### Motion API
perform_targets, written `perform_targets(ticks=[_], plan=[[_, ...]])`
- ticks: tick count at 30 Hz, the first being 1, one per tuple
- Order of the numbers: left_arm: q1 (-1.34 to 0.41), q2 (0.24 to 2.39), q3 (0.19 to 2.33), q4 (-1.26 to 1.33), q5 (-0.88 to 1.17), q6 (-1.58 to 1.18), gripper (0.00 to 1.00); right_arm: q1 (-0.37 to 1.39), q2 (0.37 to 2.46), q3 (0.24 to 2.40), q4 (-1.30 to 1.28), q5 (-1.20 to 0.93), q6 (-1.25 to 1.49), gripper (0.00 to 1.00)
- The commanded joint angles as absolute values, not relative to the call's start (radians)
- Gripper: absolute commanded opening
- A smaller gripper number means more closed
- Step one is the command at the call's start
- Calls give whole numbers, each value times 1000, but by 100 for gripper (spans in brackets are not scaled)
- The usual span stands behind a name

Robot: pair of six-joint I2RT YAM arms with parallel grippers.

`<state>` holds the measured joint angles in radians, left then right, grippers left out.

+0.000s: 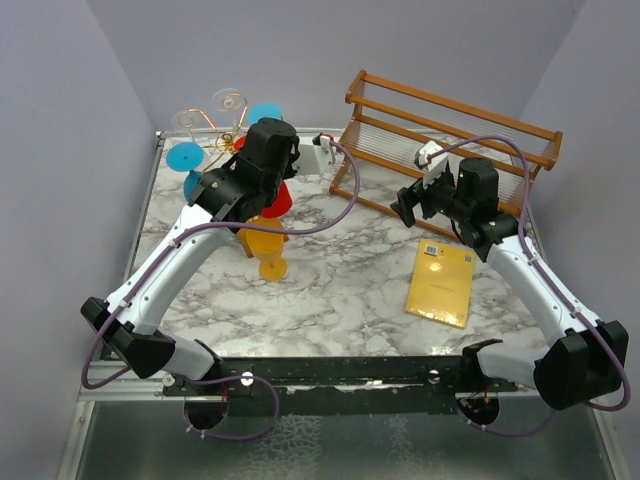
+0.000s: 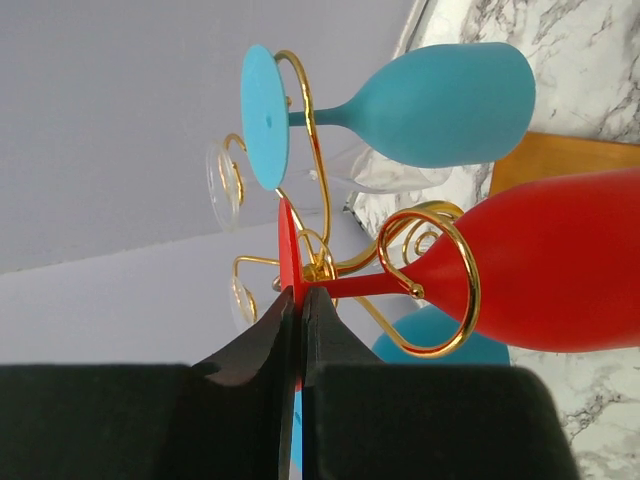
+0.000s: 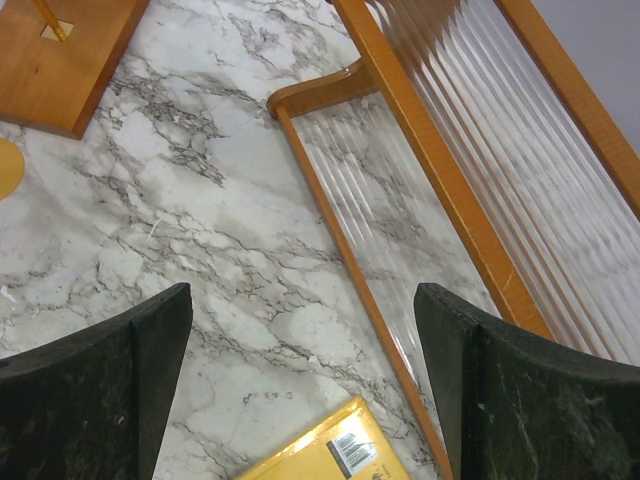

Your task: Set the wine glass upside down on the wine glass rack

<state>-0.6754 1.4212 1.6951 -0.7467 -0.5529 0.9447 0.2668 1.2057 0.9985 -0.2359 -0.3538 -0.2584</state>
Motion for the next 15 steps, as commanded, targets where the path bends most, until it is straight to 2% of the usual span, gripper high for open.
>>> perform_targets(ticks=[1,15], plan=[[-678,1388,1734,-793,-499,926,0,261,1212,1016,-225,-376,-256,92],[-686,1389,1752,-852,-422,895,0,261,1210,1014,-227,-376,-256,92]])
